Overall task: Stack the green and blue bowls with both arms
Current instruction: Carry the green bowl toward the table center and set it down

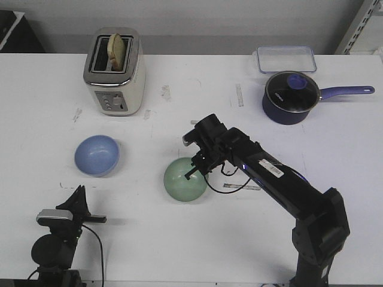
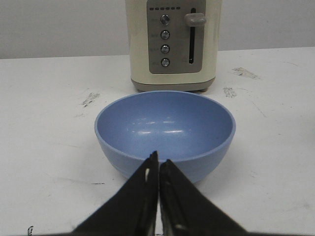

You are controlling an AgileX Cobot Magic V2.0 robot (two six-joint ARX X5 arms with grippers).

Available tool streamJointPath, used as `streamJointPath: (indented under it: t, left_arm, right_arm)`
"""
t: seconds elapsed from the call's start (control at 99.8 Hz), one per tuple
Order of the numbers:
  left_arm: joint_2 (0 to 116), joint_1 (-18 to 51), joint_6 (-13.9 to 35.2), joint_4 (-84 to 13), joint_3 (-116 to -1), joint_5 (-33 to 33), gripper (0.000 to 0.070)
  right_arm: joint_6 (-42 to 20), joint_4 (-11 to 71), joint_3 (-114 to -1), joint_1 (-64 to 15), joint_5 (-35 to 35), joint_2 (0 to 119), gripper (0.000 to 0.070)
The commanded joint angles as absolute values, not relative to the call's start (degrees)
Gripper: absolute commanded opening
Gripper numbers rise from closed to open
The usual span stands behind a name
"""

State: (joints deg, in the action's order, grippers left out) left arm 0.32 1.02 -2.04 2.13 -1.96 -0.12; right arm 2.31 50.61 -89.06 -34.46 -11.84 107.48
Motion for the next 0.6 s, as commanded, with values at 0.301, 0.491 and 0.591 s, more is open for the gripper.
streamJointPath:
  t: [0.301,0.491,0.591]
  left_arm:
    - [0.25,1.04,-2.13,2.63,-0.73,-0.21,0.0001]
    - [0.25,1.04,-2.13,2.68,-0.73,-0.19,0.0001]
    - [0.25,1.04,-2.13,2.68,-0.73,-0.19,0.0001]
  right_arm:
    - [3.29,51.59,-89.95,-34.92,-12.21,108.79,0.0334]
    - [3.33,51.88,-90.74,-34.61,-12.19,107.42,0.0491]
    - [3.51,51.86,-91.96,-33.61,-12.21,104.86,0.0490]
